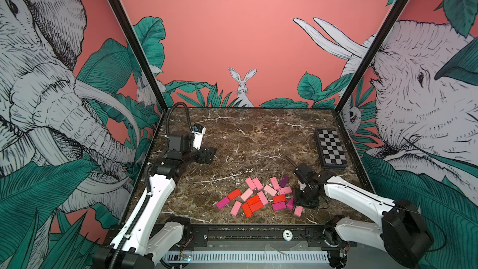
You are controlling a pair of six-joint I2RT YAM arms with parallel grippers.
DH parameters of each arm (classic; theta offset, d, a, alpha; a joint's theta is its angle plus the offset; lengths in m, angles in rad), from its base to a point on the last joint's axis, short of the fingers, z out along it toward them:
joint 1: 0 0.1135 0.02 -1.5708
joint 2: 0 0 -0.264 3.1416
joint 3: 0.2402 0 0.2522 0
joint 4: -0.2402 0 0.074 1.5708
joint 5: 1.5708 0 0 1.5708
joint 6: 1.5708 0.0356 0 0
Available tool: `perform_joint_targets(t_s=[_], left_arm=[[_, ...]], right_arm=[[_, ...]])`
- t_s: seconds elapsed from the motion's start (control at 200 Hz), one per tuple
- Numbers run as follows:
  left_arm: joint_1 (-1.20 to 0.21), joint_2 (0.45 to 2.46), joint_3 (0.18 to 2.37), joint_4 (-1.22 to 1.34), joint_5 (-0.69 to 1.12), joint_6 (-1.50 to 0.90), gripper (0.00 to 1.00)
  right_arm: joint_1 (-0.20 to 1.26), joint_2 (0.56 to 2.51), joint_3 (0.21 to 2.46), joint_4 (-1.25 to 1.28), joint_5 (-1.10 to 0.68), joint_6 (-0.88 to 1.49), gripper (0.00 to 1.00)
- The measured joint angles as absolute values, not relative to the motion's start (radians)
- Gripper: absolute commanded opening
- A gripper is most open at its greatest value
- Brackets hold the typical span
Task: Assemble the letter t with building blocks
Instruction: Adjust the building block at the center of the board, then pick up the building block from the center of the board.
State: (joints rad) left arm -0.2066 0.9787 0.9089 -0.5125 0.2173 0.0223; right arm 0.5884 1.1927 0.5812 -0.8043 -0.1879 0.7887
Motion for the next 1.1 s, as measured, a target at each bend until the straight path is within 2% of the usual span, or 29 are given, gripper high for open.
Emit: perform_joint_targets(t_s=[0.24,0.67,1.1], left_arm=[[-0.207,0.979,0.907,-0.509,0.226,0.027,0.99],[-0.207,1.010,0.900,-0.466,0.241,0.023,0.99],[-0.207,1.049,0.896,-0.434,0.255,0.019,0.99]], right_arm=[[0.597,1.179,0.574,-0.790,-0.193,0.788,0.47],[0.607,1.065,0.573,-0.897,-0.149,0.759,0.54],[0.682,1.146,0.556,-0.868,-0.167,0.722,0.53]])
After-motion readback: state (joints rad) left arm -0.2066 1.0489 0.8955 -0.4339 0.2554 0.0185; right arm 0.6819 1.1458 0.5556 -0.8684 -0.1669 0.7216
